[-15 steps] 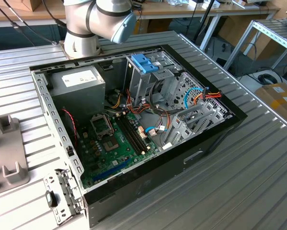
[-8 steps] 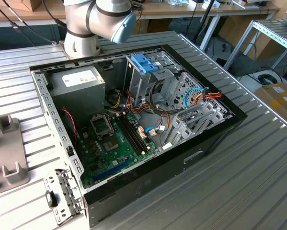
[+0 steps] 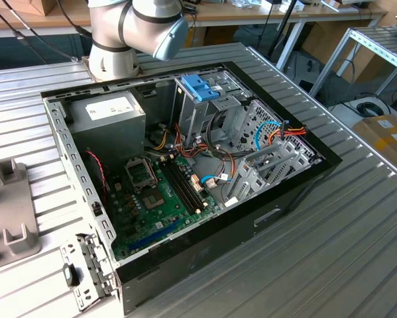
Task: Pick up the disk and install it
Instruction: 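Reach for the disk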
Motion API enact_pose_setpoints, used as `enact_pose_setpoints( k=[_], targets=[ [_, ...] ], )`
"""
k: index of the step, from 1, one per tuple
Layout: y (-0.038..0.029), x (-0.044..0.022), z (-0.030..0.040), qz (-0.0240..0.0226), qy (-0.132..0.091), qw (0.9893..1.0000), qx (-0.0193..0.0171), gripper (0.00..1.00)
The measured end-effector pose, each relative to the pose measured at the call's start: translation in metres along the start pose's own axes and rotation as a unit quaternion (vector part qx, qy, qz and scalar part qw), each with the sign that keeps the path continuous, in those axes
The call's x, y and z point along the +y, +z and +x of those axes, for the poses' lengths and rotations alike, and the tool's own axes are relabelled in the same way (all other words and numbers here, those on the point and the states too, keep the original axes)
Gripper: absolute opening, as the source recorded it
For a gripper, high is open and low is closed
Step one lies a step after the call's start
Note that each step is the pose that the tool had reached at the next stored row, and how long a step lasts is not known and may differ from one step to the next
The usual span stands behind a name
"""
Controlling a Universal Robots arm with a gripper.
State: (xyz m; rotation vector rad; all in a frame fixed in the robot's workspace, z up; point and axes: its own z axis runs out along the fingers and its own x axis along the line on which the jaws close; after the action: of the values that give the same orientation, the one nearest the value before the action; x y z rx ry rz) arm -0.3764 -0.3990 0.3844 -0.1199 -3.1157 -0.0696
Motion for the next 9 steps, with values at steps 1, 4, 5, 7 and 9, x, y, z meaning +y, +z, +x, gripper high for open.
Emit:
enact_pose_setpoints(
  k=[1, 4, 5, 7, 9],
  targets=[
    [0.0001, 0.0, 0.0007, 0.0, 0.0, 1.0, 0.0, 0.1],
    [0.0008, -0.0009, 0.011, 0.0, 0.0, 1.0, 0.0, 0.1],
    [0.0013, -0.0013, 0.0165, 0.0, 0.0, 1.0, 0.0, 0.1],
    [0.0016, -0.0017, 0.0214, 0.0, 0.0, 1.0, 0.0, 0.1],
    [0.0018, -0.0018, 0.0232, 0.0, 0.0, 1.0, 0.0, 0.1]
  ],
)
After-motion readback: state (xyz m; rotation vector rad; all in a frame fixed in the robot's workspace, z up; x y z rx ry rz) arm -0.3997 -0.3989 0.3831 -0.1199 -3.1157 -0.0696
